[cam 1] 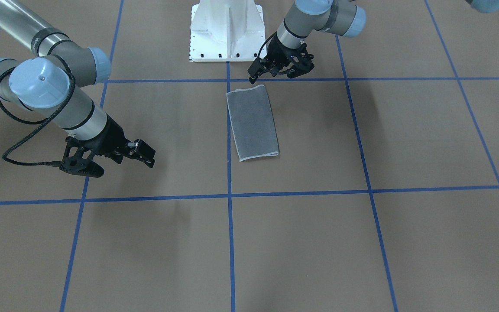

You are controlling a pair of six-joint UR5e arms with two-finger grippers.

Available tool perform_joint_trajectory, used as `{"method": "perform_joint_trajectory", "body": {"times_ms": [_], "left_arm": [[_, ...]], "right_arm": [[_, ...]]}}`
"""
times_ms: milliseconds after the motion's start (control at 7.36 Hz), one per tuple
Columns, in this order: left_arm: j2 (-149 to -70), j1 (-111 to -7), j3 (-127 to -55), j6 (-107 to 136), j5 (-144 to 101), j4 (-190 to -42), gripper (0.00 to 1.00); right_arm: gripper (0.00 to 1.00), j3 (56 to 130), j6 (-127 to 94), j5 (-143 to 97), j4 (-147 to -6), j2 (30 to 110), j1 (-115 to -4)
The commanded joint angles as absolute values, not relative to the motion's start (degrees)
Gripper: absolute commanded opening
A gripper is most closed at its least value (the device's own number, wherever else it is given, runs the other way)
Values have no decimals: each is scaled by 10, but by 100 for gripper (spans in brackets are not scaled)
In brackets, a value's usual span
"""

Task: Fold towel twice with both arms
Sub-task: 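Release the towel with the right gripper and lower the left gripper to its near end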

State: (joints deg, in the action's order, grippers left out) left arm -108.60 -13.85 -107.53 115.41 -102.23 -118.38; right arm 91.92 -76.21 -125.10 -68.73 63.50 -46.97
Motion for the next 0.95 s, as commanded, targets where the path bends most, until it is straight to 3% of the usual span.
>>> {"method": "perform_joint_trajectory", "body": {"times_ms": [0,408,815], "left_arm": [[-1101,-134,-1042,1148,-1020,-1183,100],[-1125,-138,-1021,1146,-1020,-1183,95],[-1124,-141,-1019,1145,-1020,-1183,53]], "right_arm": [[99,917,-762,-1251,-687,635,-469],[99,915,-766,-1250,-686,635,-468],[99,911,-766,-1250,-686,635,-468]]}}
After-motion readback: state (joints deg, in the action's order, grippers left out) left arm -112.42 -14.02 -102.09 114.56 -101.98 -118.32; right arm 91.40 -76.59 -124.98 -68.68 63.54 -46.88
